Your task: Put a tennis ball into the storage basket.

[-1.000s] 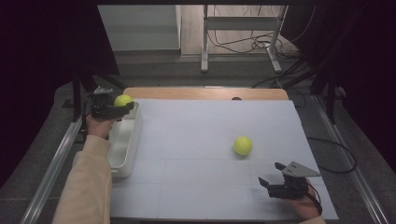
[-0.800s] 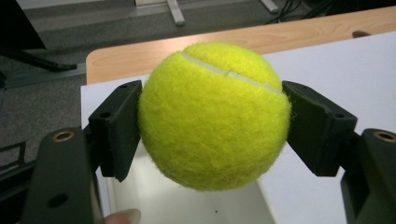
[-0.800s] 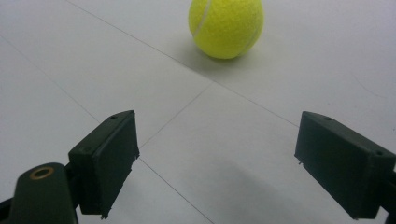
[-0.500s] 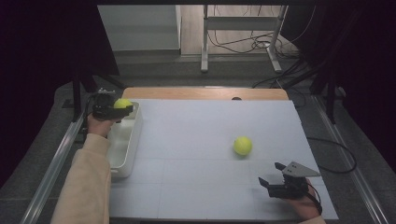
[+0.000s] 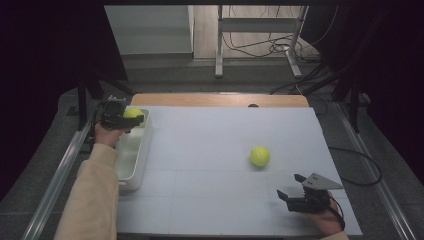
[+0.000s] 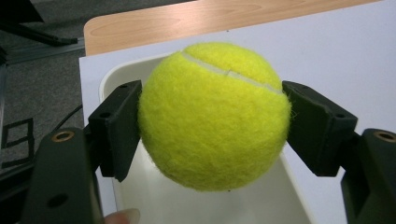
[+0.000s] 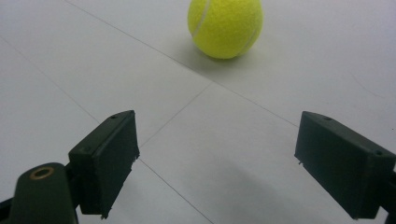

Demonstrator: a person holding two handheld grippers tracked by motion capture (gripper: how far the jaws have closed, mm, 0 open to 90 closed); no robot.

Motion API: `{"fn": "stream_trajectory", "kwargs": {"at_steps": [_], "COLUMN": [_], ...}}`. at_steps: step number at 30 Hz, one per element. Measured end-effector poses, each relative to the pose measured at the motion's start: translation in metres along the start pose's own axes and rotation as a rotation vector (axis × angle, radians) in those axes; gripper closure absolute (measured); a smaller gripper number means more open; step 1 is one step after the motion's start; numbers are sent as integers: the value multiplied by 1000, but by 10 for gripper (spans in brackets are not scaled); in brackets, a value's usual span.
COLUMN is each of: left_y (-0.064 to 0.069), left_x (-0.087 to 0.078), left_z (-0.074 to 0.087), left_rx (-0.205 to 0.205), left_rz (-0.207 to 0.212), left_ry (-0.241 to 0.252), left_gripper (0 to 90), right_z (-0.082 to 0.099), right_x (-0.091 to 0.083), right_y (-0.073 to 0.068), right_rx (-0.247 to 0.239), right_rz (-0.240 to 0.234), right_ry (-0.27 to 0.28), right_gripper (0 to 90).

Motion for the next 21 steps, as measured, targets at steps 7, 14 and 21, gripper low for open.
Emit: {"fn": "stream_trajectory", "kwargs": {"at_steps": [7, 14, 21], "left_y": [-1, -1, 2], "left_x": [-2, -4, -13], "left_z": [1, 1, 0], "left_rx": [-4, 6, -35], "left_rz": [-1, -4, 29], "left_ry": [6, 16, 73], "left_gripper": [259, 252, 81], "right_z": [0, 0, 0], "right_x": [0, 0, 0], "right_y": [0, 0, 0], "right_rx": [-1, -1, 0], "right_rz": [4, 4, -1], "right_ry": [-5, -6, -6], "right_gripper": [139, 139, 139]}}
Point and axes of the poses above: each handheld gripper's, and its own axes: x roughly forward along the jaws, z roughly out of its underside, y roughly to its right, the point moved 1 cm from there along x, roughly forward along the jaws, and after that the axes turned 9 degrees about -y, right-handed, at the moved point
